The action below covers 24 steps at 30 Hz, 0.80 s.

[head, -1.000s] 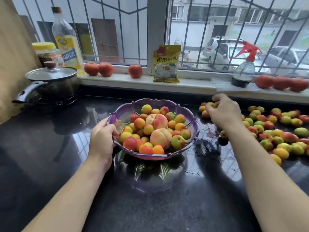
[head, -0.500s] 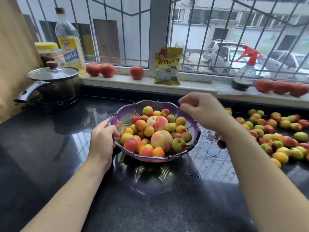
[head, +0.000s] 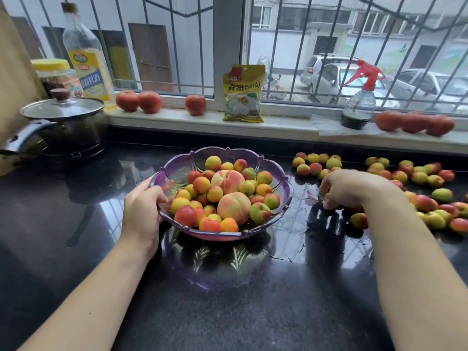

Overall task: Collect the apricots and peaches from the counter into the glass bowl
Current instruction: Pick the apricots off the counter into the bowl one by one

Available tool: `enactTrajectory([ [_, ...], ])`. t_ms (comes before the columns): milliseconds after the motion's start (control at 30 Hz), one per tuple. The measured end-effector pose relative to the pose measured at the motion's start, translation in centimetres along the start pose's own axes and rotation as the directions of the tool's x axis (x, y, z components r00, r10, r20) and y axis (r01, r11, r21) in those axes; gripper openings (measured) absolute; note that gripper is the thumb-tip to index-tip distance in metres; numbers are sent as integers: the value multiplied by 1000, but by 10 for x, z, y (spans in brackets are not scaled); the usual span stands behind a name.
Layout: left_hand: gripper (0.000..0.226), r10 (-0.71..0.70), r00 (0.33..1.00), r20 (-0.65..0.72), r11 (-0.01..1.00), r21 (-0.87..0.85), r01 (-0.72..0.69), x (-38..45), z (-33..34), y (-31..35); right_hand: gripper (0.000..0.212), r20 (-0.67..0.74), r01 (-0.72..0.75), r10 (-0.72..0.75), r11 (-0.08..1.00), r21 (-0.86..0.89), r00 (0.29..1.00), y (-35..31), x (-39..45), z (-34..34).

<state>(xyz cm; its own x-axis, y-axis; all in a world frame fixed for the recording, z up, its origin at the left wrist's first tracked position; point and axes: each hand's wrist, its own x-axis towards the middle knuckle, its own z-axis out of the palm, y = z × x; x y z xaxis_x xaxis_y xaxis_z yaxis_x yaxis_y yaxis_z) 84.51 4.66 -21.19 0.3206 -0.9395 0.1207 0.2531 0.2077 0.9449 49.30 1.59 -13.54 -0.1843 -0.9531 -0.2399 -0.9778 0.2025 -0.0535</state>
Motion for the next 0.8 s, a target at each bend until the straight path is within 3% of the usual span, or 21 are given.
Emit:
enactTrajectory([
  [233,15,2,1000,15,1000,-3,-2,-4,3,3,30,-39,-12,11,1000,-16,999,2,14,15],
  [300,28,5,1000,25,1000,4,-5,-3,2,3,22,-34,4,-4,1000,2,999,-1,12,11],
  [400,32,6,1000,30,1000,13,-6,-3,0,4,12,-181,115,-75,967,226,981,-11,2,-8],
  [467,31,0,1000,22,1000,16,-1,-2,0,4,16,-327,258,-112,857,447,938,-24,-11,-19],
  [533,24,-3,1000,20,1000,26,3,-3,1,6,25,-399,413,-216,748,519,891,-45,-23,-24],
  [667,28,-10,1000,29,999,34,9,-4,2,6,29,-446,557,-394,760,333,804,-86,-25,-2],
  [800,43,-24,999,45,1000,6,23,-1,1,5,29,-380,535,-440,822,193,814,-96,-15,18],
])
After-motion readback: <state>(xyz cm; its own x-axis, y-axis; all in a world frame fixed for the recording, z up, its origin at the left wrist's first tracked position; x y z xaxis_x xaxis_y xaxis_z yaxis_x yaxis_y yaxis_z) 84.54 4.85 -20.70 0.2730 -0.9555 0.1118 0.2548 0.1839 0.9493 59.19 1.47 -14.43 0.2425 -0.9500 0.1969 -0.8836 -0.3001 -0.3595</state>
